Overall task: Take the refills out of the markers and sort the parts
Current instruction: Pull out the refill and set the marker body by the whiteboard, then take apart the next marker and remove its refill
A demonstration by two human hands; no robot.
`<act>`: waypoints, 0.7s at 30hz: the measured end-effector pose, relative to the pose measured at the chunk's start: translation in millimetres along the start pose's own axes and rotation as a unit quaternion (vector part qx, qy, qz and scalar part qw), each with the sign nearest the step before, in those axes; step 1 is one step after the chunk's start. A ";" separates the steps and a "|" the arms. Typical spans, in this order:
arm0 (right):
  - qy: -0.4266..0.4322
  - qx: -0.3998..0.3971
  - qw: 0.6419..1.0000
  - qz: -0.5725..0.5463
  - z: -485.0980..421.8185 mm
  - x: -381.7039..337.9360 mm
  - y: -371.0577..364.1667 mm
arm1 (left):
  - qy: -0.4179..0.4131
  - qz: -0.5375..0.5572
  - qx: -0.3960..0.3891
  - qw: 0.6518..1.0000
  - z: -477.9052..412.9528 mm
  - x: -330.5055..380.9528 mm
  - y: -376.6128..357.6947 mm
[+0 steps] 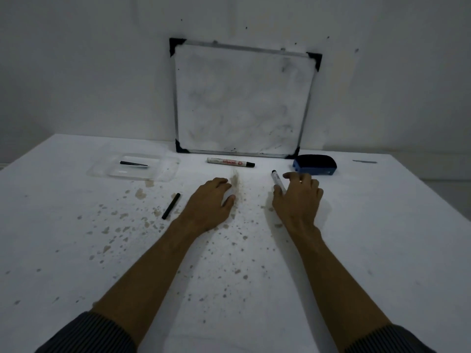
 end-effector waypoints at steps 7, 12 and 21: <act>-0.051 -0.064 0.997 -0.003 6.5 6.7 -10.1 | -0.011 0.007 0.039 0.999 3.8 -2.2 3.0; -0.048 -0.076 0.996 -0.011 5.0 8.2 -12.1 | -0.010 -0.058 0.100 0.993 -35.5 -6.6 19.7; -0.057 -0.090 0.993 -0.040 -4.2 16.1 -20.7 | -0.032 -0.179 0.127 0.975 -115.5 -23.1 17.7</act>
Point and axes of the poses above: each hand's wrist, its own z-axis away from the middle knuckle, its own y-axis out of the back of the hand, x = y × z, the point moved 7 cm from there along -z, towards the middle knuckle, and after that the axes turned 5 degrees about -y, right-handed, at the moved point
